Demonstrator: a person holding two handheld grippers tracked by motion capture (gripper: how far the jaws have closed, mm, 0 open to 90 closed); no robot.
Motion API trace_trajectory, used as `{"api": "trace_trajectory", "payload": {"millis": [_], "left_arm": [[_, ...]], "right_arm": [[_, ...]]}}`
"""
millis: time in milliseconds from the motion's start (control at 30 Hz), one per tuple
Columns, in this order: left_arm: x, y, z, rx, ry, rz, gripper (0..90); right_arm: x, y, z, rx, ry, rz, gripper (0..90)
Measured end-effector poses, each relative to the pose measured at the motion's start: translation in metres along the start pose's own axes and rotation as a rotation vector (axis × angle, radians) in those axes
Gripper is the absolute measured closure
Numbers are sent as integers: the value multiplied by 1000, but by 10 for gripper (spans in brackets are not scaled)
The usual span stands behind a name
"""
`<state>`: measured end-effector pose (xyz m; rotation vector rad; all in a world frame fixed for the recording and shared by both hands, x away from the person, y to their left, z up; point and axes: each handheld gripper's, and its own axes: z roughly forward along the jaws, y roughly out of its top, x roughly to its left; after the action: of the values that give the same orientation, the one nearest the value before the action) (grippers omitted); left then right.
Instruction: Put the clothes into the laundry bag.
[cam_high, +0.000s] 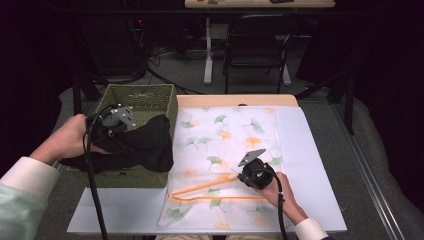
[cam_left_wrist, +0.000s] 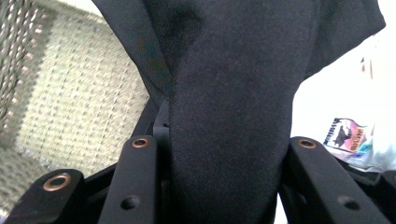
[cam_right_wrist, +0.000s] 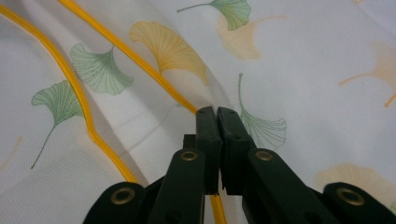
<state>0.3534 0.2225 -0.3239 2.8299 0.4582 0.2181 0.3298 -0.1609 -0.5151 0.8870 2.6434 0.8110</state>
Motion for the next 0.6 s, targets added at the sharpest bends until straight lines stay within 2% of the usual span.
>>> {"api": "trace_trajectory", "payload": {"millis": [300,400,433,467,600], "left_arm": [[-26,19,5,-3,-53,43,614],[-33,25,9,-6,-81,40,614],[-36,26,10,-3,-85,45,614],[-38,28,12,-8,-97,41,614],[-49,35,20,-23,-131,55,613]], "right_arm": [[-1,0,-2,-8,-4,2,880],[-1,0,-2,-7,-6,3,880],[0,0,-2,-3,-7,19,880],[-1,0,-1,-7,-6,2,881],[-1,0,-2,-10,-11,7,881]]}}
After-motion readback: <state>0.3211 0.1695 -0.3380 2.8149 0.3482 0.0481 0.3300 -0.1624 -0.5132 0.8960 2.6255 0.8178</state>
